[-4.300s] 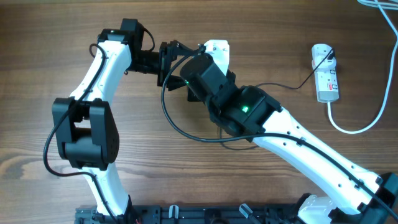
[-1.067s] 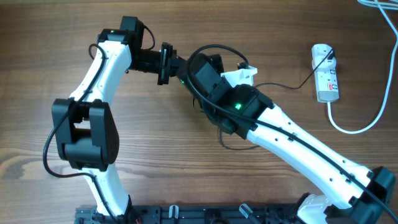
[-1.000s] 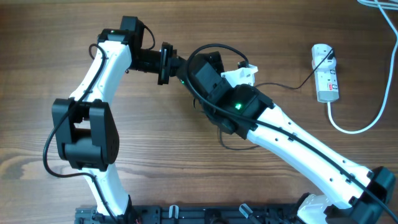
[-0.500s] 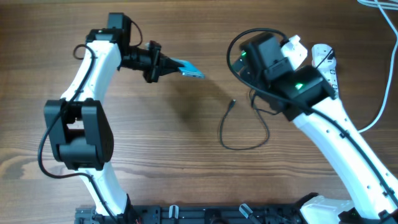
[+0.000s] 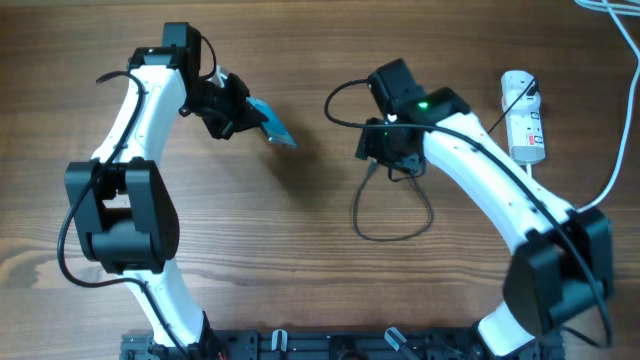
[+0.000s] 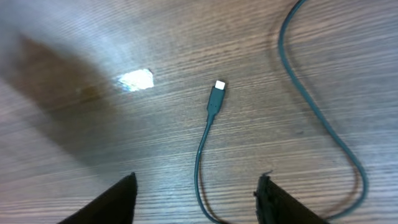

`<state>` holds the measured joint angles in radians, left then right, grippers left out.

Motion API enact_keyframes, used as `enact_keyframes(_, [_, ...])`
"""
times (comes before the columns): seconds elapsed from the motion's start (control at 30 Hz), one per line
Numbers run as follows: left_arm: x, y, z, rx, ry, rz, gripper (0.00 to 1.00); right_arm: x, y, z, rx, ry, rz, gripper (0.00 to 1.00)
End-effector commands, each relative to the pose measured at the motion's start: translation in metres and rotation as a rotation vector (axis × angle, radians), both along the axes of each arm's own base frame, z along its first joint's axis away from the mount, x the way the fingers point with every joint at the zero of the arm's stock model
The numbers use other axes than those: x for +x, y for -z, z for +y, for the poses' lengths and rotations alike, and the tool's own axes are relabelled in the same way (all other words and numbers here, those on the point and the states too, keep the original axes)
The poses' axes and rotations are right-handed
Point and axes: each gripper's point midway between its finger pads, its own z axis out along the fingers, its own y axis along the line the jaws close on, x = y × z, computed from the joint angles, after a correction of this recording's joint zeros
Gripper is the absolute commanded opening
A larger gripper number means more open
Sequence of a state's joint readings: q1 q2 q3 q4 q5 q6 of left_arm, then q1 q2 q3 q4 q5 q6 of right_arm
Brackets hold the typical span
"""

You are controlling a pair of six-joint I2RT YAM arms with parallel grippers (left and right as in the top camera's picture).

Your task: Plug charger to phone and switch on socket

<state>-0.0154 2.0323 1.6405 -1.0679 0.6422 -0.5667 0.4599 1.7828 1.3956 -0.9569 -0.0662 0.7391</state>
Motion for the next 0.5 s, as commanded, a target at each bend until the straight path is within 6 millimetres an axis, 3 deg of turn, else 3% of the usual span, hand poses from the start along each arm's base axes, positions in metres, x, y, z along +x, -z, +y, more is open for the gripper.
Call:
enact_keyframes(0.0, [0.002, -0.002, 0.020, 0.140, 0.038, -0.071, 0.04, -0.001, 0.026, 0.002, -0.010, 0.023, 0.062, 0.57])
enact_keyframes(0.17, [0.001, -0.001, 0.022, 0.149, 0.038, -0.069, 0.04, -0.002, 0.057, 0.000, -0.049, 0.034, 0.122, 0.55])
enact_keyframes(0.27, [0.001, -0.001, 0.022, 0.149, 0.038, -0.069, 0.04, -0.006, 0.081, -0.003, -0.079, 0.072, 0.179, 0.45])
enact_keyframes(0.47, [0.002, -0.001, 0.022, 0.149, 0.037, -0.070, 0.04, -0.007, 0.090, -0.001, -0.084, 0.069, 0.196, 0.45])
